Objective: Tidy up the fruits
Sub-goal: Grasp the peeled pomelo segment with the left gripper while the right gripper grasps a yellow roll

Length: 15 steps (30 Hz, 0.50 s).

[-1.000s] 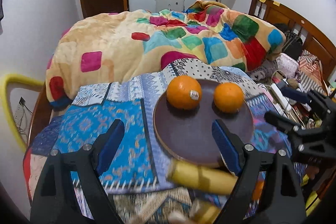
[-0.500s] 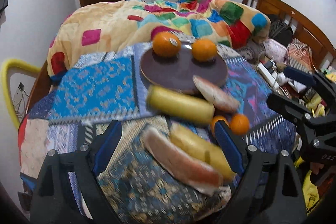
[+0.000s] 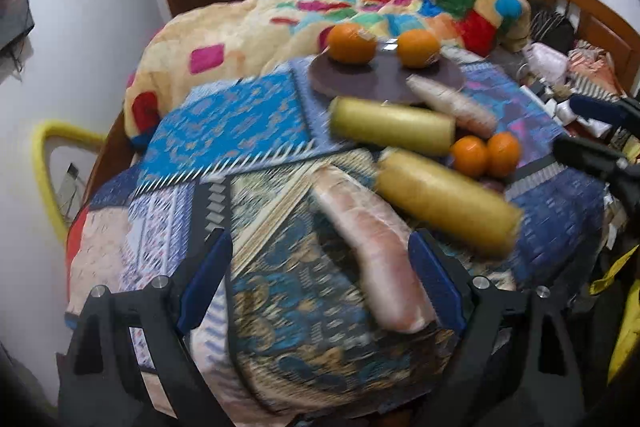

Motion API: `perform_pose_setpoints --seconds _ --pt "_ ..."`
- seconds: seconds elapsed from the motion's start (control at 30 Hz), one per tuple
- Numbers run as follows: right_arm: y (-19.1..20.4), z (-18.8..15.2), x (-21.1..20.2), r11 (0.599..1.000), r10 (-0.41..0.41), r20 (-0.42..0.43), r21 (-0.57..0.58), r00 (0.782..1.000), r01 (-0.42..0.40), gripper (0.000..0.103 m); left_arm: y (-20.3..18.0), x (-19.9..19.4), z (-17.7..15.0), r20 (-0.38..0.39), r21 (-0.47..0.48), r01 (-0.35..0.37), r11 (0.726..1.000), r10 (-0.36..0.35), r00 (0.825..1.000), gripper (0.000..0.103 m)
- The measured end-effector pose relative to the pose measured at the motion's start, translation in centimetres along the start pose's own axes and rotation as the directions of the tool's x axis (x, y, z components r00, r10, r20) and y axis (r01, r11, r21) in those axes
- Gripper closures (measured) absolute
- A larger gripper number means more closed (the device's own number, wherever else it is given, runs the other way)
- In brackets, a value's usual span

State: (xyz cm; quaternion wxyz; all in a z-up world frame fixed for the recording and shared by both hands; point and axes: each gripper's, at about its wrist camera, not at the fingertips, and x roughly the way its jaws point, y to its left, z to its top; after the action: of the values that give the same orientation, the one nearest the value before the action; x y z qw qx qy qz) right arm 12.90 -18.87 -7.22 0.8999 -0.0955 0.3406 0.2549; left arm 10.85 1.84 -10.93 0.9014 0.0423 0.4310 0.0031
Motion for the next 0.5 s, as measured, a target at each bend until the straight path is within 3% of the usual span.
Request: perform_pose_setpoints --seconds 0.27,0.5 --pt "0.6 -0.4 0.3 1.0 0.014 0.0 -0.021 1.0 -0.014 0.022 0.2 2.0 -0.6 -0.068 -0.056 0.095 0.994 -0.099 0.993 0.013" --pt "2.3 -0.4 1.1 0.995 0.07 -0.018 -0.067 0.997 -0.071 0.025 -0.1 2.8 -1.1 -0.053 -0.054 0.121 0.991 -0.124 0.991 0.028"
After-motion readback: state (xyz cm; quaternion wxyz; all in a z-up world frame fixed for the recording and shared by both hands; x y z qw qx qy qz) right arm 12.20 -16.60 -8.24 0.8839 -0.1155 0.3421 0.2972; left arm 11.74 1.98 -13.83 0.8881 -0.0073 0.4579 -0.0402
